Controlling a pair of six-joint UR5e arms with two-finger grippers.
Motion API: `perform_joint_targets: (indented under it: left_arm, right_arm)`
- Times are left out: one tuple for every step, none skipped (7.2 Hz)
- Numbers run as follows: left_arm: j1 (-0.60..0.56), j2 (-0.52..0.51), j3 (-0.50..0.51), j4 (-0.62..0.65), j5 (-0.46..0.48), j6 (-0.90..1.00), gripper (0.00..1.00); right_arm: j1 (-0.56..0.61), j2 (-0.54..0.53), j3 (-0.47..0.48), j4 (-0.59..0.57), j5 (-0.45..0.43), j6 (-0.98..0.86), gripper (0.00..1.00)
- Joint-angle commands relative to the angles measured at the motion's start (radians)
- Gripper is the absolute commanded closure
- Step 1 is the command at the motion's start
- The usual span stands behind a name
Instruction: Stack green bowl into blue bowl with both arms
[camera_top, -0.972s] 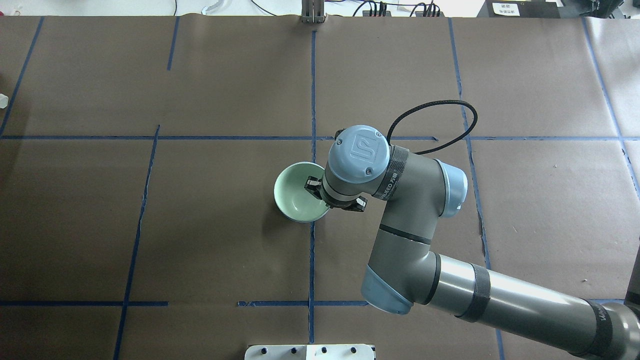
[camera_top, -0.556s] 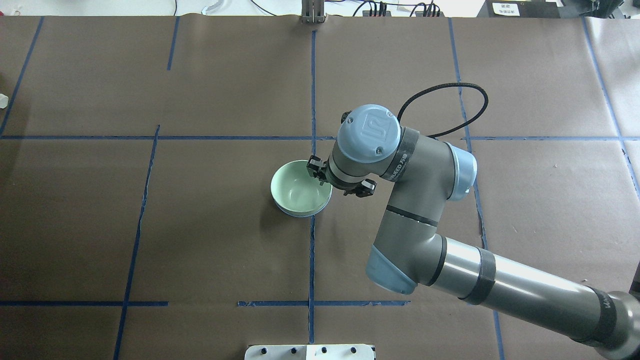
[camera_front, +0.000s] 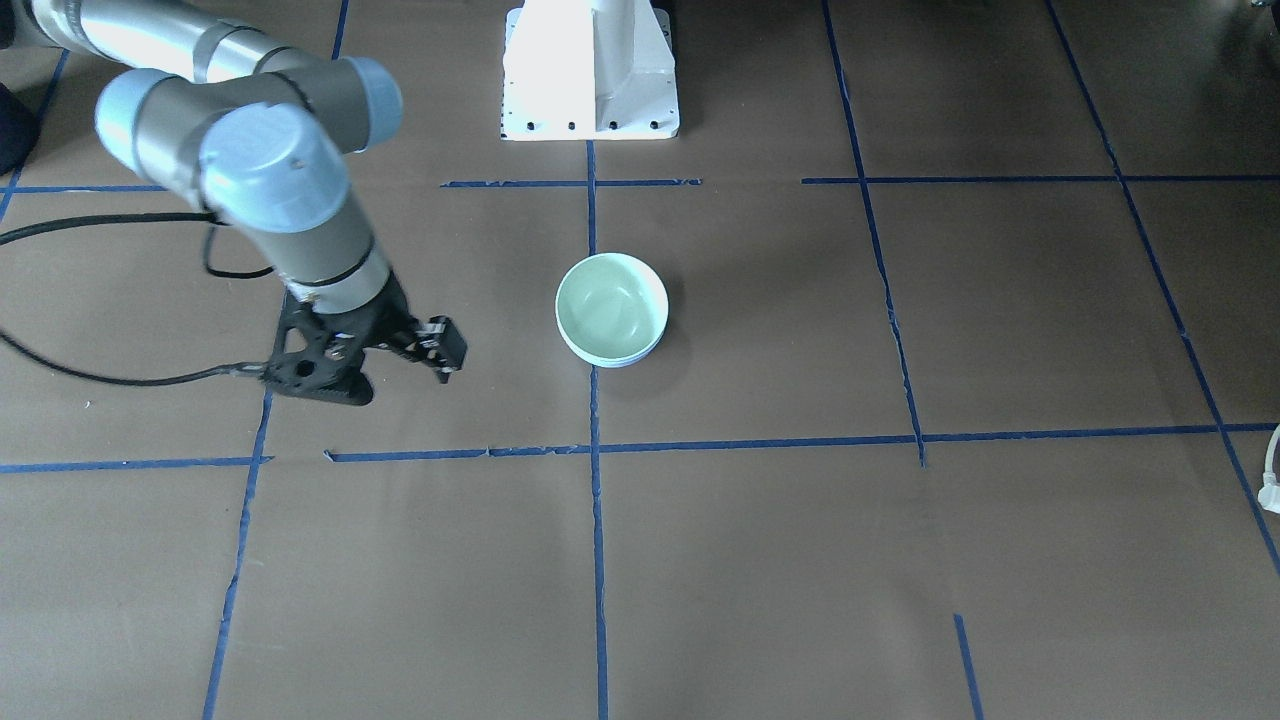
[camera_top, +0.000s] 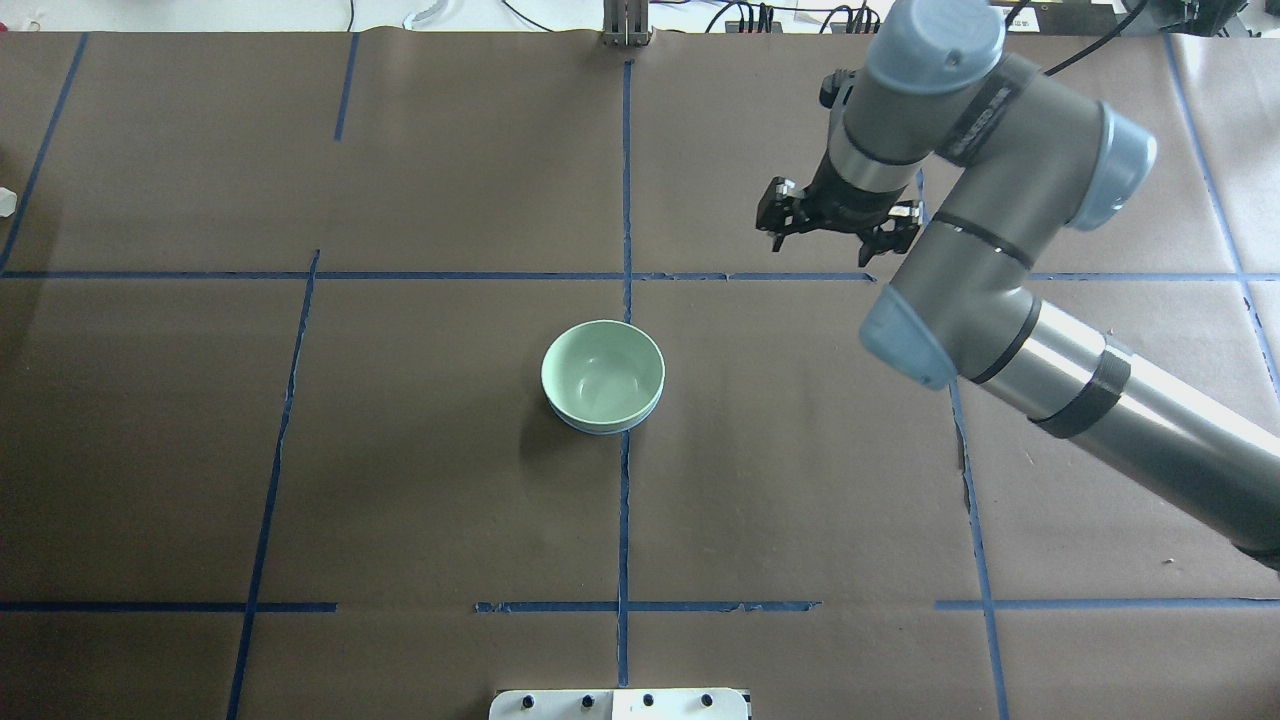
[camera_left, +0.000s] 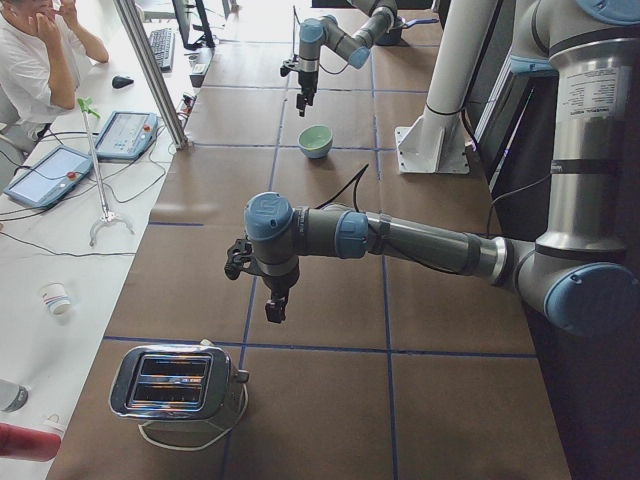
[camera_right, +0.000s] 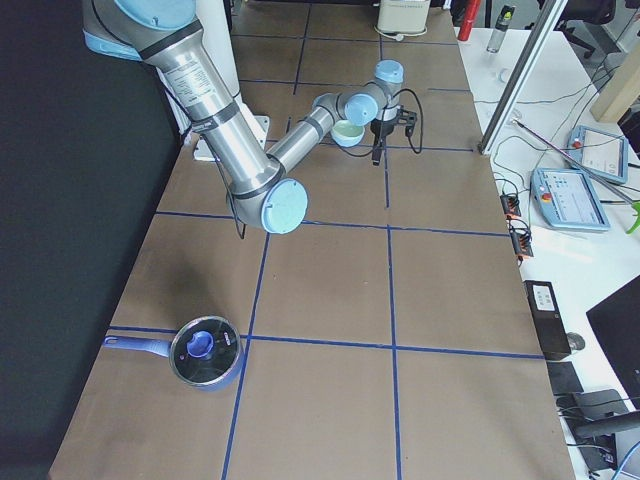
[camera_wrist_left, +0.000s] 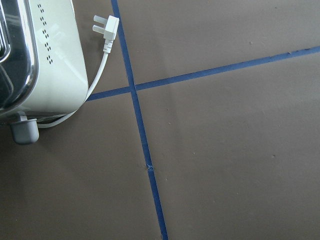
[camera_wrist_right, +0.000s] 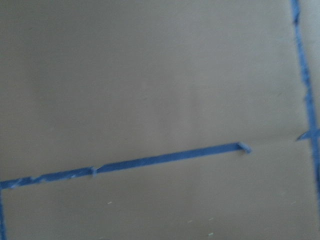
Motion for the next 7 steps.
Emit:
perform_joint_targets:
  left_arm:
    - [0.002, 0.024, 0.010, -0.014, 0.004, -0.005, 0.00]
    - [0.002, 0.036, 0.018, -0.087, 0.049, 0.045, 0.00]
    - [0.002, 0.061, 0.021, -0.084, 0.042, 0.138, 0.00]
    - [0.002, 0.070, 0.021, -0.057, 0.041, 0.140, 0.00]
    - [0.002, 0.104, 0.024, -0.034, 0.039, 0.142, 0.00]
    - [-0.003, 0.104, 0.018, -0.028, 0.047, 0.134, 0.00]
    - [-0.003, 0.098, 0.024, -0.028, 0.044, 0.070, 0.00]
  right_arm:
    - [0.227, -0.104, 0.000, -0.113, 0.094, -0.468, 0.00]
    - [0.314, -0.204, 0.007, -0.104, 0.138, -0.640, 0.00]
    - [0.409, -0.302, 0.021, -0.105, 0.187, -0.824, 0.00]
    - [0.486, -0.409, 0.037, -0.101, 0.188, -0.973, 0.00]
    - [0.569, -0.498, 0.035, -0.102, 0.186, -1.136, 0.00]
    - [0.634, -0.580, 0.056, -0.101, 0.183, -1.183, 0.00]
    - [0.649, -0.652, 0.096, -0.101, 0.179, -1.174, 0.00]
